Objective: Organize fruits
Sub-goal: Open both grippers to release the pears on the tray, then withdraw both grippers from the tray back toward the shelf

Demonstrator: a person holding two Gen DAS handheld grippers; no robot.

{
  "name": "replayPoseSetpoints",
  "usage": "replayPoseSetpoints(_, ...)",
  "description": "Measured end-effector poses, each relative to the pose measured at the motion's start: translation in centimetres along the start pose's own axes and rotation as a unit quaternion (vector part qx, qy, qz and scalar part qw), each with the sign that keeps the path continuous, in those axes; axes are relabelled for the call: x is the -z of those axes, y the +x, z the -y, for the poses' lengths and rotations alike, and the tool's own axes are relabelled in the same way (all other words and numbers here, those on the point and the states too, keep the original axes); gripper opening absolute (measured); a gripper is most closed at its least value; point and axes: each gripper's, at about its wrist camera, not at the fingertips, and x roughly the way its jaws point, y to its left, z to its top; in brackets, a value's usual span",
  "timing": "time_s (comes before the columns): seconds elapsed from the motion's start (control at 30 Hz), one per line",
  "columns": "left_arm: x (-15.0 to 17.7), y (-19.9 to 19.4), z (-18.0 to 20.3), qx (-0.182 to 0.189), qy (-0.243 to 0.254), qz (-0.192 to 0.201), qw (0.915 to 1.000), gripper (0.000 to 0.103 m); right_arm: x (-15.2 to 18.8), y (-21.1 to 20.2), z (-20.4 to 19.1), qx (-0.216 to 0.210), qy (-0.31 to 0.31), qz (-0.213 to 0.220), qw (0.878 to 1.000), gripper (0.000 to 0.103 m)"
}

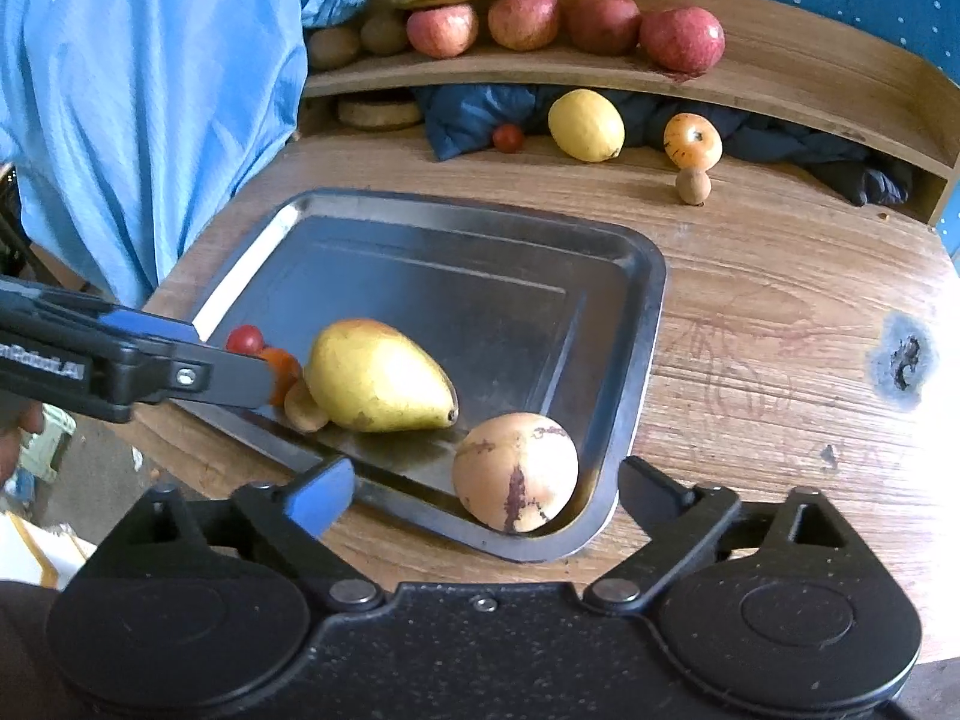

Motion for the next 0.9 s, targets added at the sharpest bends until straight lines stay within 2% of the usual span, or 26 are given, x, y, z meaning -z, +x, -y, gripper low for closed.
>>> replayPoseSetpoints(0.1, 0.1, -0.6, -0.5, -0.018, -0.002, -0.011, 0.9998, 0.098, -0.2, -0.2, -0.3, 0.001, -0.013, -0.002, 1.000, 0.101)
replayPoseSetpoints(0.3, 0.2, -0.8, -0.8, -0.084, 0.007, -0.052, 0.9951, 0.099, -0.7, -0.2, -1.3, 0.004, -0.033, -0.007, 0.999, 0.102)
replayPoseSetpoints(0.63, -0.1, -0.8, -0.7, -0.110, 0.017, -0.073, 0.9911, 0.100, -1.1, -0.8, -2.0, -0.012, -0.033, 0.008, 0.999, 0.102)
replayPoseSetpoints(0.9, -2.0, 0.4, -1.1, -0.113, 0.022, -0.078, 0.9903, 0.101, -2.0, 0.0, -2.1, -0.027, -0.031, 0.010, 0.999, 0.102)
